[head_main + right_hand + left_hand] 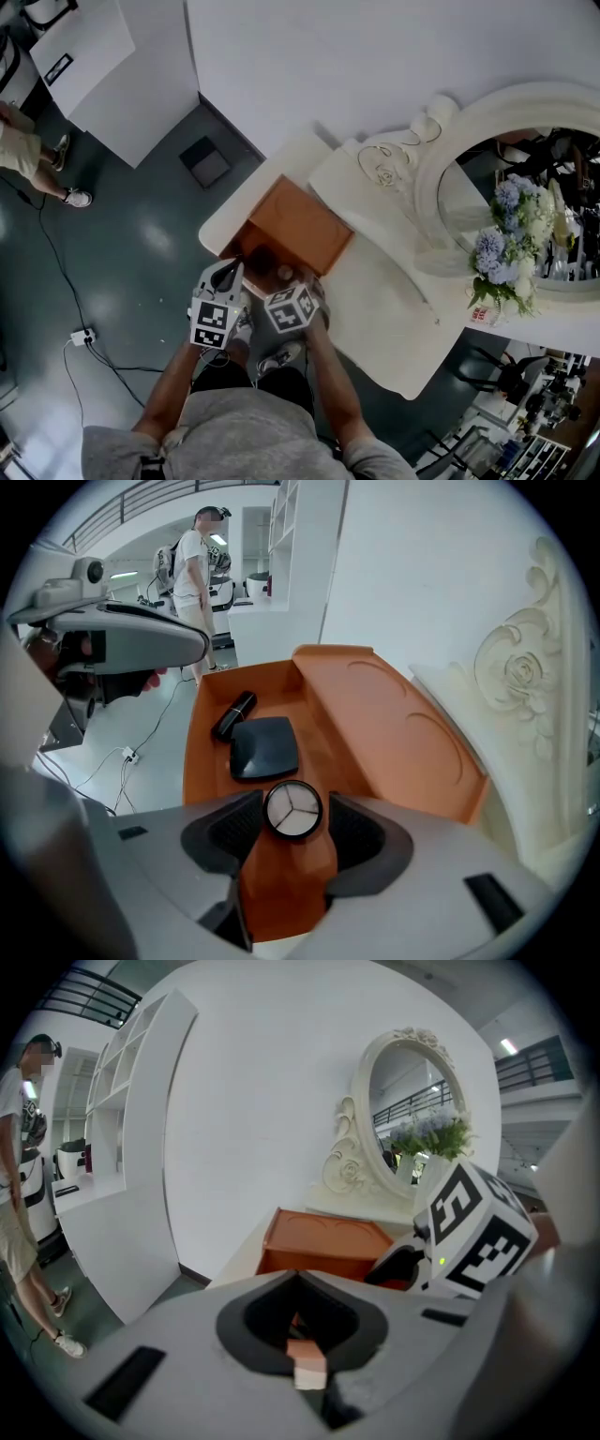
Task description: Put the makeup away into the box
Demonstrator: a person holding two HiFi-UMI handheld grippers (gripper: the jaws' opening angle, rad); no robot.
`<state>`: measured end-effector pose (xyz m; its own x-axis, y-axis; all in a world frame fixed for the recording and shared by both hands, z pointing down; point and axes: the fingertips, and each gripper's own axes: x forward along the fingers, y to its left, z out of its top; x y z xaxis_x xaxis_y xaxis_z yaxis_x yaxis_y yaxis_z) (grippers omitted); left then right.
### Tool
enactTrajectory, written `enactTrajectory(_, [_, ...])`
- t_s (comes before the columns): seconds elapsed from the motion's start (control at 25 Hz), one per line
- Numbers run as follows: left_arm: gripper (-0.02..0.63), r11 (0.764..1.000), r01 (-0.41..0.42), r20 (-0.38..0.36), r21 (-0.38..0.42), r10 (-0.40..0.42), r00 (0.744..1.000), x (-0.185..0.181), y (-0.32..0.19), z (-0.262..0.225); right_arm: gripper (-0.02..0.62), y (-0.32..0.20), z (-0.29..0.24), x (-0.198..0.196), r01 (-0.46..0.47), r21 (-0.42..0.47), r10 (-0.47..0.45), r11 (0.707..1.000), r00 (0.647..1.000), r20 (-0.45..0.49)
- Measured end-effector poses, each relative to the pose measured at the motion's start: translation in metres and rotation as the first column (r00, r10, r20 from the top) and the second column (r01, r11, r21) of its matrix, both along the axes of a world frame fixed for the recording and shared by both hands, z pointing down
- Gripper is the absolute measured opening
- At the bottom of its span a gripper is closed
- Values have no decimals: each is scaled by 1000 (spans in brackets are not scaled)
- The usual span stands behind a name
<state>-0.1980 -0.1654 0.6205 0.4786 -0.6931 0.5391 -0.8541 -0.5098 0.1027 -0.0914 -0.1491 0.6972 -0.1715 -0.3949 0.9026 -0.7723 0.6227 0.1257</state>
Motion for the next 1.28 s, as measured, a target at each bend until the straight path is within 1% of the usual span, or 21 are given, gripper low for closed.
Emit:
enactTrajectory(0.08, [2,1000,-10,0,11,10,1000,3,1,-5,224,-1,-7,0,-21,22,21,1000,999,29])
enactTrajectory(0.2, [2,999,-30,5,30,30,1000,12,4,-14,224,-1,-24,4,-67,60,61,996,993,97])
enactTrajectory(0.36, [2,997,-61,9,54,60,998,33,12,-29,224,4,-54,22,-117,135,97,984,984,151])
enactTrajectory(0.52, [2,984,-137,17,111,136,991,61,14,-52,224,6,-87,51,-209,226,167,951,967,192])
enactTrajectory(0.68, [2,968,-198,14,154,198,980,97,32,-76,224,28,-120,90,-292,303,235,907,949,213])
enactTrajectory(0.76, [2,958,-228,10,176,230,973,116,44,-89,222,42,-136,113,-339,343,273,876,935,228])
enactTrajectory(0.84, [2,943,-265,15,201,267,963,134,56,-101,221,59,-155,137,-392,392,311,833,916,255])
enactTrajectory(1.0, [2,910,-330,15,252,337,941,170,87,-128,201,101,-189,179,-499,469,380,729,865,329])
enactTrajectory(1.12, [0,885,-366,3,289,381,924,195,116,-149,187,137,-214,207,-557,518,419,649,830,368])
enactTrajectory(1.2, [2,872,-383,-15,304,407,913,209,136,-160,162,162,-227,222,-590,544,442,597,807,391])
enactTrajectory(1.28, [2,857,-403,-23,321,432,901,222,155,-170,133,187,-237,234,-617,559,464,554,786,408])
